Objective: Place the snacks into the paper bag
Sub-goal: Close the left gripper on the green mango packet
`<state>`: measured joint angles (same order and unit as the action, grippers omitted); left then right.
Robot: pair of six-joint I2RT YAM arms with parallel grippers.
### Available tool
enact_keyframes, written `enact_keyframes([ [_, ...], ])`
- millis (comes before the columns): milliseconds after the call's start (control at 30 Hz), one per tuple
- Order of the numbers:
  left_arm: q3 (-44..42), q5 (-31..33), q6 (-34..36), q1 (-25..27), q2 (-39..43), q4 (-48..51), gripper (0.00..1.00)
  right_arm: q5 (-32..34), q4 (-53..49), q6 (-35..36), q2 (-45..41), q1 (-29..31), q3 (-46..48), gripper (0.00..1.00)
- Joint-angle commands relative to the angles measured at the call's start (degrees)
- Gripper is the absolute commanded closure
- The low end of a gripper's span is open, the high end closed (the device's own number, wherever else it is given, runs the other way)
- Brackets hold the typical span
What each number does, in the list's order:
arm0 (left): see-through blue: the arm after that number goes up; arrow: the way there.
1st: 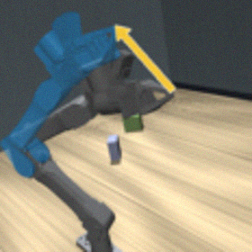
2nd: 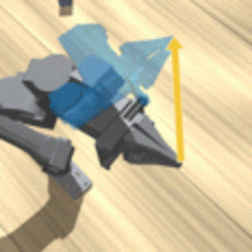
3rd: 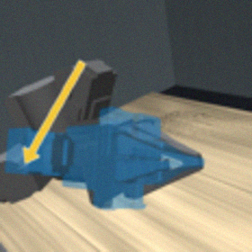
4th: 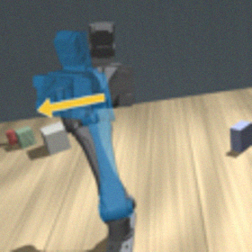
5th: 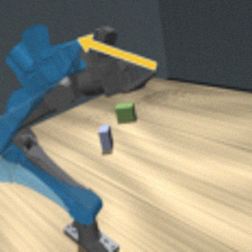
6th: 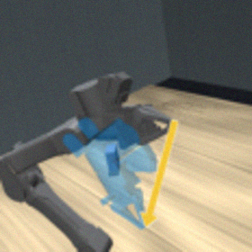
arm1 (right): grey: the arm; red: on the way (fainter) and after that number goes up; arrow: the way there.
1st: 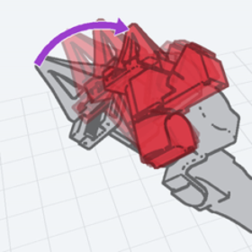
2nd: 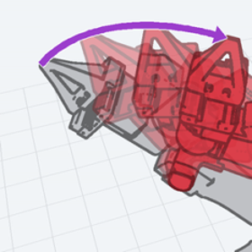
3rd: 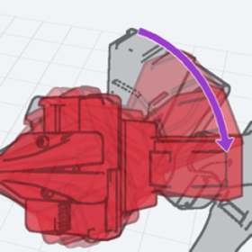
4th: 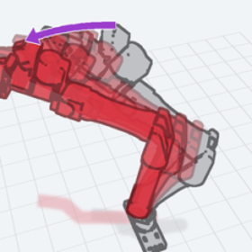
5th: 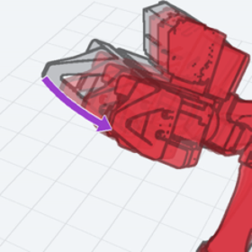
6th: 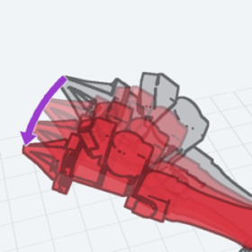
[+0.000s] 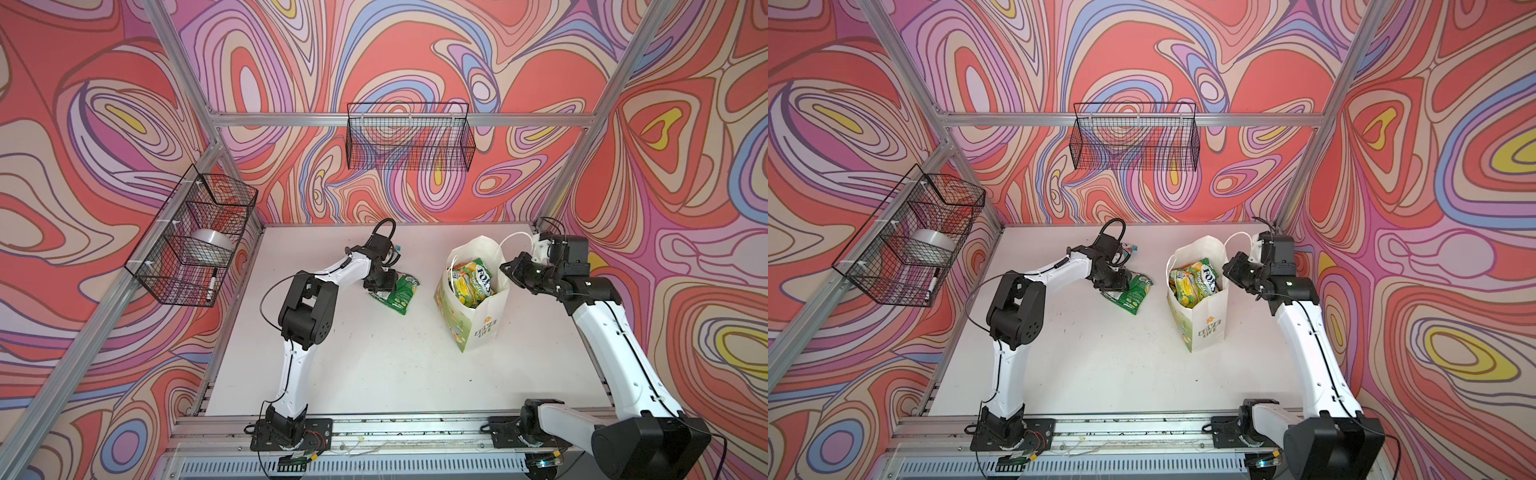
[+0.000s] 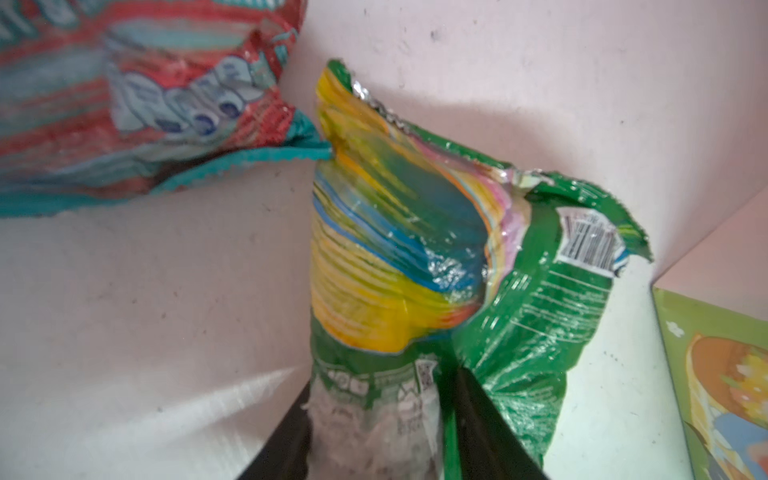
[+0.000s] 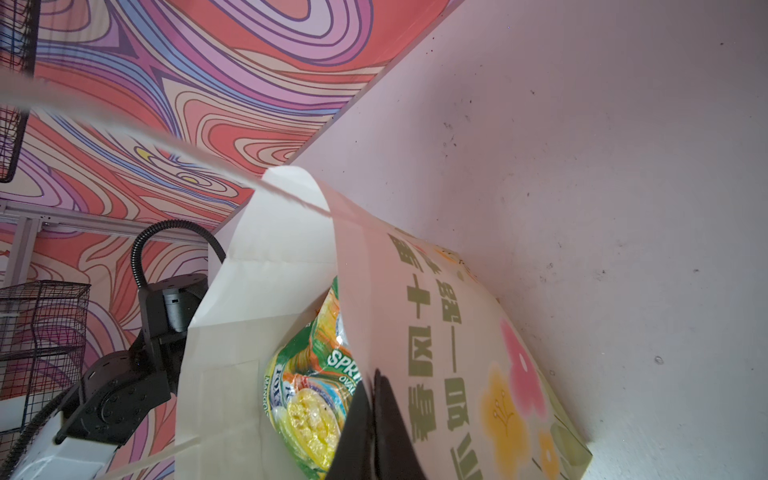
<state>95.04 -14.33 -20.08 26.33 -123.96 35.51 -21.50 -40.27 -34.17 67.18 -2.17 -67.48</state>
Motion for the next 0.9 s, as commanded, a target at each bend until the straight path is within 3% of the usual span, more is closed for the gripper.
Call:
enact_keyframes([
  [0,-2.47,-3.26,-1.83,0.22,1.08,1.06,0.7,-1.44,1.0,-0.38,-1.12,-0.02,0.69,1.0],
  [200,-3.51,-4.08,-4.33,0.23,4.6,0.87,0.89,-1.66,1.02,-0.46,-1.61,-0.04,0.7,1.0],
  [367,-6.28,-6.29,-7.34,0.22,10.49,-1.62,0.97,-1.49,0.92,-0.18,-1.96,-0.02,0.61,1.0],
  [867,-12.57,-1.65,-9.96,0.22,31.63,-0.58,0.99,-1.36,0.41,0.75,-2.67,-0.1,-0.19,1.0],
])
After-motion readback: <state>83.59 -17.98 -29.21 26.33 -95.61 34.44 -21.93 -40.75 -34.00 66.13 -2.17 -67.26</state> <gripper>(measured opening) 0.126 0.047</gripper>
